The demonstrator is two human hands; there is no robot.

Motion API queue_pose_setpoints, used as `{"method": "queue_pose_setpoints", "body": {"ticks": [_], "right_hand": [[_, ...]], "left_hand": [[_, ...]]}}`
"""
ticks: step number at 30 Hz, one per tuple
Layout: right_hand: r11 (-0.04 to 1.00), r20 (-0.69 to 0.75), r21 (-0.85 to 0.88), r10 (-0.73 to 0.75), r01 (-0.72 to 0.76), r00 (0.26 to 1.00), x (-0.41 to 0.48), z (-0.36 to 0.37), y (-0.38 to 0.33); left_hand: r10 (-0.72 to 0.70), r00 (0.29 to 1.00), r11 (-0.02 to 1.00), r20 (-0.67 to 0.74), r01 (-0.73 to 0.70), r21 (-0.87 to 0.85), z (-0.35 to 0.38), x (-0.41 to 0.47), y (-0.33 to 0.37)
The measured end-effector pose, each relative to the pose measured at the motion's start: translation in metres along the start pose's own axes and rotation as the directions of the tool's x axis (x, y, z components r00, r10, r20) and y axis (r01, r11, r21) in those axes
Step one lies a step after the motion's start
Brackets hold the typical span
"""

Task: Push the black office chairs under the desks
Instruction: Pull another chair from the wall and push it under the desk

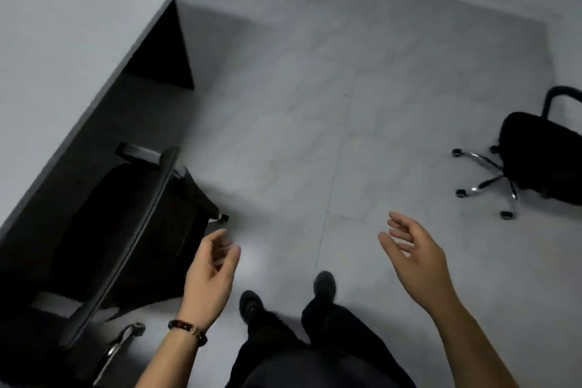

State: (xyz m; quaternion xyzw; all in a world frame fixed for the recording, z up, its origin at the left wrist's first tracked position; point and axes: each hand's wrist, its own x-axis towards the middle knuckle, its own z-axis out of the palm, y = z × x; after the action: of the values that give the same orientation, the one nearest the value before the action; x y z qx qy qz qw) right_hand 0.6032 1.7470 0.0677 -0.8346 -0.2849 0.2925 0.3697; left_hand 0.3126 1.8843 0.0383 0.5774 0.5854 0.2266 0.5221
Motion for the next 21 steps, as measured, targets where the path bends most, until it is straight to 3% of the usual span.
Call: {"method": "queue_pose_setpoints", "body": {"ticks": [4, 8, 15, 21], "right_hand": [[0.992, -0.25, 0.114, 0.08, -0.052, 0.965, -0.03, -0.08, 0.043], [0.963, -0.376, 0.242, 0.21, -0.123, 0.903, -0.054, -0.145, 0.114], [0.911, -0.372, 0.338, 0.361, -0.238, 0.855, -0.07, -0.261, 0.262], [0.884, -0.441, 0.411, 0.407, -0.223, 0.8, -0.058, -0.382, 0.321]], "left_hand": [[0.189, 0.963, 0.979, 0.193, -0.2, 0.037, 0.074, 0.007, 0.071], [0.287, 0.902, 0.944, 0.324, -0.323, 0.063, 0.171, -0.011, 0.117], [0.279, 0.829, 0.918, 0.485, -0.379, 0.119, 0.378, -0.087, 0.139], [0.282, 0.716, 0.88, 0.638, -0.458, 0.125, 0.511, -0.128, 0.192]]}}
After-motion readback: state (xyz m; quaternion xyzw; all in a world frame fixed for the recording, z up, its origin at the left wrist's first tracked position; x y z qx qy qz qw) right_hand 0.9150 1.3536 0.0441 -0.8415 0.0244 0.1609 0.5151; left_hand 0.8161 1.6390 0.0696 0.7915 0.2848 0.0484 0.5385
